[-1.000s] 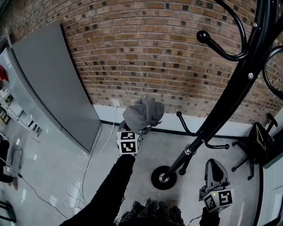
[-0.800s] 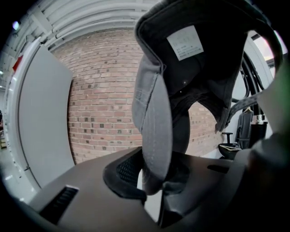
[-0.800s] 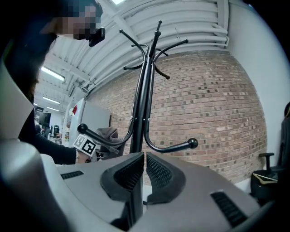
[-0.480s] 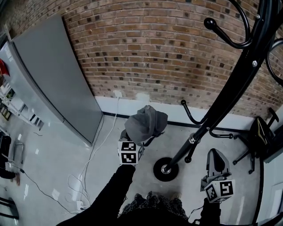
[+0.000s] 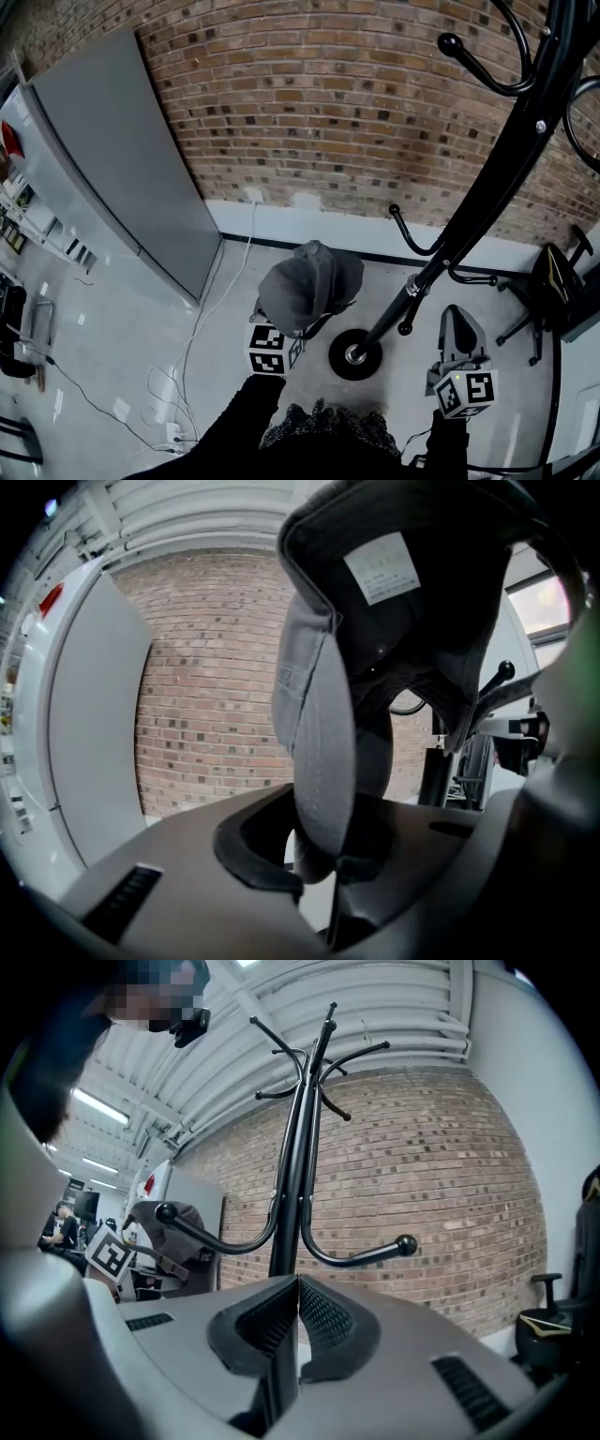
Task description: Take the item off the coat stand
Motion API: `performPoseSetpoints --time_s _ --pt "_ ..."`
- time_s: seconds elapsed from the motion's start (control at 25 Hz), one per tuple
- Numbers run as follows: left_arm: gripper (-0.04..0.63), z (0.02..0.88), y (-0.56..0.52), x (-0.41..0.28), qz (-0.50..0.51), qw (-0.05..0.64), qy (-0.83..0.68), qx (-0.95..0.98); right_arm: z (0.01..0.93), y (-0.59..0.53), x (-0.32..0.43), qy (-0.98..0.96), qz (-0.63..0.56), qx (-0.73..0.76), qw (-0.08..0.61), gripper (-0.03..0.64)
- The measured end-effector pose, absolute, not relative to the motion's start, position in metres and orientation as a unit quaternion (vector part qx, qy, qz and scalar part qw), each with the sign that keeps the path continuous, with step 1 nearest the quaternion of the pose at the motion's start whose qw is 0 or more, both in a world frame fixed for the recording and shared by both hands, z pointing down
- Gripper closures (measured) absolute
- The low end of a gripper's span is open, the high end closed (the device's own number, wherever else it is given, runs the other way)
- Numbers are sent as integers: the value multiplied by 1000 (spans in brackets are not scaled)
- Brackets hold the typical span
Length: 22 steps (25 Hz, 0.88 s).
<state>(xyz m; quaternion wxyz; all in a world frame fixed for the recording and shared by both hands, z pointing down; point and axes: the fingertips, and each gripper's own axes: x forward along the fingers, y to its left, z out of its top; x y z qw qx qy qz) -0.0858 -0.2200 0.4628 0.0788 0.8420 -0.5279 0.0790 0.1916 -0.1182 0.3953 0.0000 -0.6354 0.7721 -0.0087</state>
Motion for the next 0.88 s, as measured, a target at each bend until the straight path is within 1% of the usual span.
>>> performPoseSetpoints --time_s 0.32,0.88 --pt "554 429 -197 -68 61 45 -504 860 402 -122 190 771 -15 -637 -7 606" --pt "554 443 -190 -67 66 69 -504 858 405 -120 200 760 -21 -650 -15 607"
